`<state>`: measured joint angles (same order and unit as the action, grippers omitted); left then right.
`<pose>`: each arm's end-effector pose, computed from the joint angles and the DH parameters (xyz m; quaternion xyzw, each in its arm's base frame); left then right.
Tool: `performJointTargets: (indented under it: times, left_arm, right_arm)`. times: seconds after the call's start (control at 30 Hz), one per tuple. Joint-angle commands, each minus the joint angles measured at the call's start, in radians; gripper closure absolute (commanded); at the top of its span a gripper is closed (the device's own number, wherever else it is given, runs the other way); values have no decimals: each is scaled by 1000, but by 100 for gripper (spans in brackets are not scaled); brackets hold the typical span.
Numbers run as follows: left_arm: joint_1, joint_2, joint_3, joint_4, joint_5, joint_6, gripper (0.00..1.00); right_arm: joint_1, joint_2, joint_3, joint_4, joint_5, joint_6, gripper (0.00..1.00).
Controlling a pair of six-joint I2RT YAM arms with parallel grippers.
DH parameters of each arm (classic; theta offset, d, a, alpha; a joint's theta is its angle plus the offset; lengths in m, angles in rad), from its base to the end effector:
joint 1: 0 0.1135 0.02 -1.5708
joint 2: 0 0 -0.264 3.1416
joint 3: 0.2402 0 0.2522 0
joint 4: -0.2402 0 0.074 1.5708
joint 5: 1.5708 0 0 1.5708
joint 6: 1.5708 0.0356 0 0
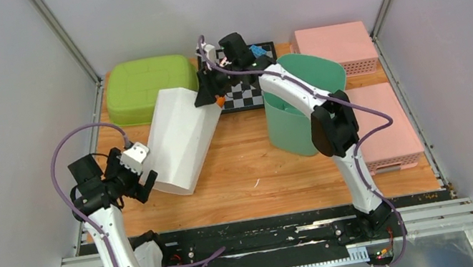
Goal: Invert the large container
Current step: Turn the container upside down at the center of the board.
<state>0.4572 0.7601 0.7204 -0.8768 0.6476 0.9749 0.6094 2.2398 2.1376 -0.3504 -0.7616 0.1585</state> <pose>0.1334 0.0417 0.2644 0.3286 0.8417 -0.0273 0.4276 0.4150 0.3196 0.3117 -0.3681 0.7230 0.4766 0.3386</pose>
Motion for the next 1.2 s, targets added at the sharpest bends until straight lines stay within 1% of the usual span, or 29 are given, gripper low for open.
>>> performJointTargets:
  times: [0.0, 0.17, 0.33, 0.6, 0.77, 1.03, 1.17]
  left_arm:
    - [8, -4, -24, 153, -55, -148, 0]
    - [7, 30, -29, 286, -155, -276, 0]
    - [8, 84, -8, 363, -259, -371, 0]
    - [8, 167, 38, 401, -380, -474, 0]
    - [34, 212, 82, 397, -440, -530, 0]
    - [174, 271, 198, 339, -431, -642, 0]
    - [189, 276, 222, 305, -333, -658, 0]
  right_arm:
    - [-3, -48, -91, 0, -94, 31, 40]
    - [15, -114, -221, 4, -111, 65, 40]
    - [63, -177, -316, 5, -113, 80, 40]
    - [125, -233, -352, 12, -83, 114, 40]
    - [146, -249, -360, 35, -68, 145, 40]
    - [213, -217, -319, 39, -72, 157, 40]
    - [240, -199, -295, 29, -80, 153, 40]
